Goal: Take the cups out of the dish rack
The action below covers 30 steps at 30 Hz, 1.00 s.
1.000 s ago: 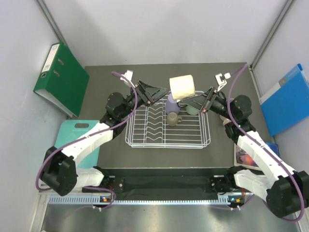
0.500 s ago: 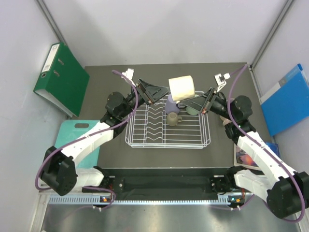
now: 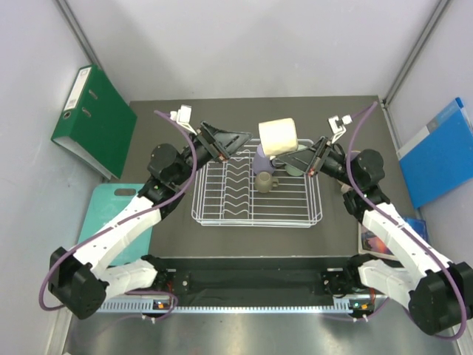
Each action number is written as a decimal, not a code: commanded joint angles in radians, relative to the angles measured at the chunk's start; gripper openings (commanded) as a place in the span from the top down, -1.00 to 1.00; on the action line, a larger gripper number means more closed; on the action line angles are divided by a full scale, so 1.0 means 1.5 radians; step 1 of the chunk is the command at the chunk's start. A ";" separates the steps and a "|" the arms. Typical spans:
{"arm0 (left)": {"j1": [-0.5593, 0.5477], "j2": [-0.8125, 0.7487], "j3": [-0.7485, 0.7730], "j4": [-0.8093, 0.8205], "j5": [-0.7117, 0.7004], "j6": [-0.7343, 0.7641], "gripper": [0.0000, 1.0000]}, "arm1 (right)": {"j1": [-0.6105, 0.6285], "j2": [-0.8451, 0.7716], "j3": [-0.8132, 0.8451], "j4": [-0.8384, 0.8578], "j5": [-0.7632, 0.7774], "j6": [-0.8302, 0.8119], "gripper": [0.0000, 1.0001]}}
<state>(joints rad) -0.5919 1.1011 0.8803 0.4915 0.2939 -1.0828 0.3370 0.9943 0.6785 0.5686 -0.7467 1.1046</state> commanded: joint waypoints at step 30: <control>-0.017 0.118 0.029 0.202 0.161 -0.087 0.17 | 0.109 0.088 0.065 0.099 -0.008 -0.033 1.00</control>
<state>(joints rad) -0.6113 1.2613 0.9020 0.6952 0.5095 -1.2030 0.4709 1.1236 0.6907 0.6571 -0.7345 1.0996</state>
